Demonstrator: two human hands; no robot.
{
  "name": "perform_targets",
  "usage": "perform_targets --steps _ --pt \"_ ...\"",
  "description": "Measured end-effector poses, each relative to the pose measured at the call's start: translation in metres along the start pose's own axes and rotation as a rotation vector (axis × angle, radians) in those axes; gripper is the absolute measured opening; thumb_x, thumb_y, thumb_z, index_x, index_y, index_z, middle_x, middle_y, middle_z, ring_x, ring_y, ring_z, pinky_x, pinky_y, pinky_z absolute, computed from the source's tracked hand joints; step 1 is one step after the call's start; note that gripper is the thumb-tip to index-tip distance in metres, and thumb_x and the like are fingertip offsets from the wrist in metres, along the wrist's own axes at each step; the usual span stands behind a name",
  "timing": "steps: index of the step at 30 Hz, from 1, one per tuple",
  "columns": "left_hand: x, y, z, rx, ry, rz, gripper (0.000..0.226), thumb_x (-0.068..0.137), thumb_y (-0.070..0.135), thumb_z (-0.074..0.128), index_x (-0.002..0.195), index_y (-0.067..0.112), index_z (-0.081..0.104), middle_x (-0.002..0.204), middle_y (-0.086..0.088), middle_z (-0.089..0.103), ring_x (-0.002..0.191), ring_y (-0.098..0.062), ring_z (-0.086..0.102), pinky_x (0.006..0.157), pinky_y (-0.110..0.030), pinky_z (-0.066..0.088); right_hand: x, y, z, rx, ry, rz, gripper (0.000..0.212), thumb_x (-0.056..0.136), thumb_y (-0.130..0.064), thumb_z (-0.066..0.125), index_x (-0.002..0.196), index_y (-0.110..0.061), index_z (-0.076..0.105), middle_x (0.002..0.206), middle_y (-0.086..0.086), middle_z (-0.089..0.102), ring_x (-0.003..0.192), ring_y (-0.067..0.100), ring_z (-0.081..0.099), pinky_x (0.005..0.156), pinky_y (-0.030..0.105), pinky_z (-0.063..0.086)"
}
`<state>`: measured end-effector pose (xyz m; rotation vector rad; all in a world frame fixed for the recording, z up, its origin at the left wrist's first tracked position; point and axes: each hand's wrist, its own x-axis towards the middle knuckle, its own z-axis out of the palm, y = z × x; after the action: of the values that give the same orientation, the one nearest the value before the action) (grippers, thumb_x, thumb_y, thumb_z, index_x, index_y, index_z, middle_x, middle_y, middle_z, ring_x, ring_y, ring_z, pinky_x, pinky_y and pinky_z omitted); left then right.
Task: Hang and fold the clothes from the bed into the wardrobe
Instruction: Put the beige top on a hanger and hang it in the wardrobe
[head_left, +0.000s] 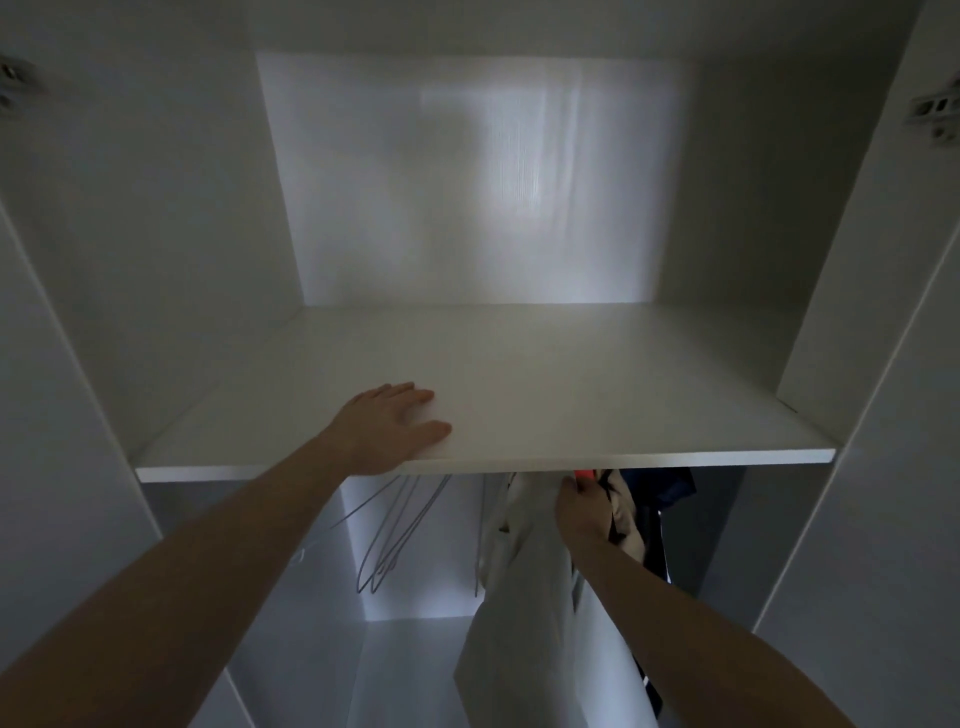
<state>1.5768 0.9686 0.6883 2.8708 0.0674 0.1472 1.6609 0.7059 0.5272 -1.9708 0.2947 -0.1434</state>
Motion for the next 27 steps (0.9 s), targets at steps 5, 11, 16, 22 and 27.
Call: perform_targets --steps 5,11,16,22,27 --pt "-0.001 0.001 0.000 -0.011 0.011 -0.002 0.072 0.093 0.070 0.050 0.155 0.038 0.037 0.167 0.006 0.027 0.153 -0.016 0.024 0.124 -0.032 0.013 0.006 0.010 0.005 -0.044 -0.026 0.011 0.016 0.100 -0.020 0.043 0.092 -0.013 0.055 0.080 0.012 0.061 0.066 0.026 0.054 0.056 0.028 0.035" --pt "0.001 -0.001 0.000 -0.013 0.008 -0.010 0.073 0.091 0.074 0.050 0.155 0.040 0.036 0.167 0.009 0.026 0.154 -0.016 0.022 0.124 -0.033 0.013 0.002 0.045 0.009 -0.091 -0.061 0.023 0.033 0.102 -0.021 0.043 0.069 -0.015 0.045 0.064 0.006 0.051 0.055 0.021 0.045 0.054 0.027 0.035" --pt "0.001 -0.001 0.000 -0.032 0.008 -0.016 0.085 0.079 0.081 0.043 0.154 0.041 0.038 0.166 0.009 0.028 0.153 -0.015 0.024 0.123 -0.031 0.013 0.003 0.048 0.005 -0.162 -0.097 -0.003 0.032 0.103 -0.025 0.044 0.072 -0.017 0.046 0.068 0.005 0.054 0.060 0.021 0.051 0.054 0.026 0.036" --pt "0.000 0.000 0.000 -0.046 0.008 -0.027 0.091 0.073 0.083 0.038 0.153 0.041 0.038 0.166 0.009 0.028 0.153 -0.016 0.024 0.125 -0.034 0.015 -0.013 0.054 0.005 -0.078 -0.100 -0.046 0.023 0.092 -0.007 0.055 0.113 -0.010 0.063 0.095 0.004 0.063 0.080 0.021 0.061 0.067 0.031 0.051" --pt "0.001 -0.002 0.002 -0.028 0.007 -0.011 0.082 0.082 0.079 0.043 0.154 0.041 0.038 0.166 0.008 0.028 0.153 -0.017 0.024 0.124 -0.034 0.014 -0.050 0.045 0.018 -0.125 0.120 -0.381 0.046 0.080 -0.006 0.074 0.122 -0.018 0.062 0.118 -0.001 0.060 0.099 0.016 0.057 0.086 0.035 0.051"
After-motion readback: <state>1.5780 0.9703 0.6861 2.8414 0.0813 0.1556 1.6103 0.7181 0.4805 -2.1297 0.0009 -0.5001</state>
